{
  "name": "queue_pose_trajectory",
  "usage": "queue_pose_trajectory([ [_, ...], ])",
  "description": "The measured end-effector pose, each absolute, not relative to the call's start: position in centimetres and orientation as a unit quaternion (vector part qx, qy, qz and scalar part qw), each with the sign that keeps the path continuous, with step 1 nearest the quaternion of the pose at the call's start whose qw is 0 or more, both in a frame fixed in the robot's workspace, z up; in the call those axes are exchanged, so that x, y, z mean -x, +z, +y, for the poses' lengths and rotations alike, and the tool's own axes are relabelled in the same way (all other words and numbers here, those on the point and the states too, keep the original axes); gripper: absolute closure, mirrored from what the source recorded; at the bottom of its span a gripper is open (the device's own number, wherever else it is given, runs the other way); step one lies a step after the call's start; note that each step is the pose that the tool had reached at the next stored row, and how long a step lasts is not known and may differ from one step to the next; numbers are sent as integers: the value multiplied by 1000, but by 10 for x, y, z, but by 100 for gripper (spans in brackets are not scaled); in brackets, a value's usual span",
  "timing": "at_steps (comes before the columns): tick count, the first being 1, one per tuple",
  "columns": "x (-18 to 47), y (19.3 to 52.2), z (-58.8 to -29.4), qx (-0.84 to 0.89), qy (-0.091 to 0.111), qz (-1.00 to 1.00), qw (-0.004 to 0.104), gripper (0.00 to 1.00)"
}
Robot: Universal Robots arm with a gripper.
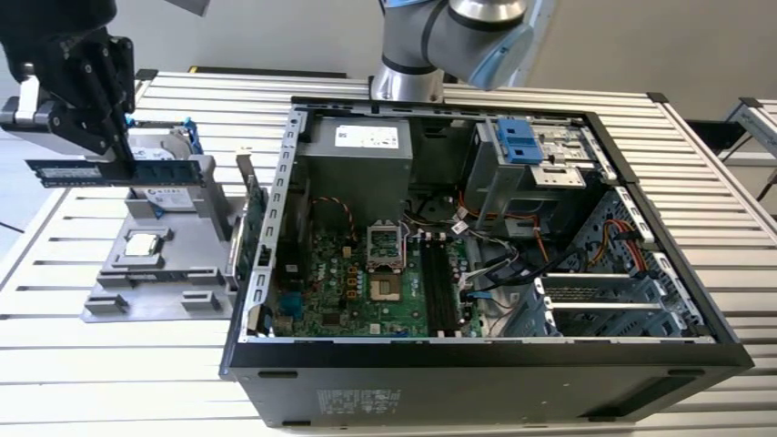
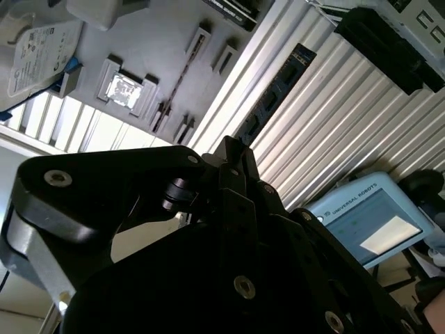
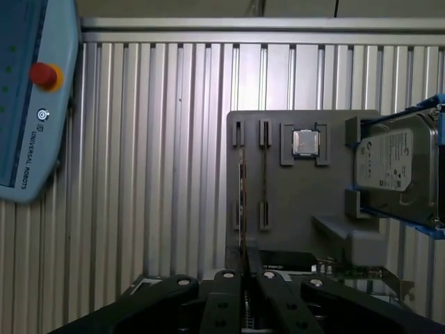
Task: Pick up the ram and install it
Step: 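Pick up the ram and move it above insertion slot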
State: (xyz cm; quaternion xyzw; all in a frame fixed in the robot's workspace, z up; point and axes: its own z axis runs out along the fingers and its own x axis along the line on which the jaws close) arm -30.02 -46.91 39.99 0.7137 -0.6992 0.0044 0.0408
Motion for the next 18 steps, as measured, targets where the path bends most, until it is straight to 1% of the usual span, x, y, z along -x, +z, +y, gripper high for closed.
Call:
queue_pose_trajectory([
  [18, 274, 400, -468, -705, 4, -708, 41, 100],
])
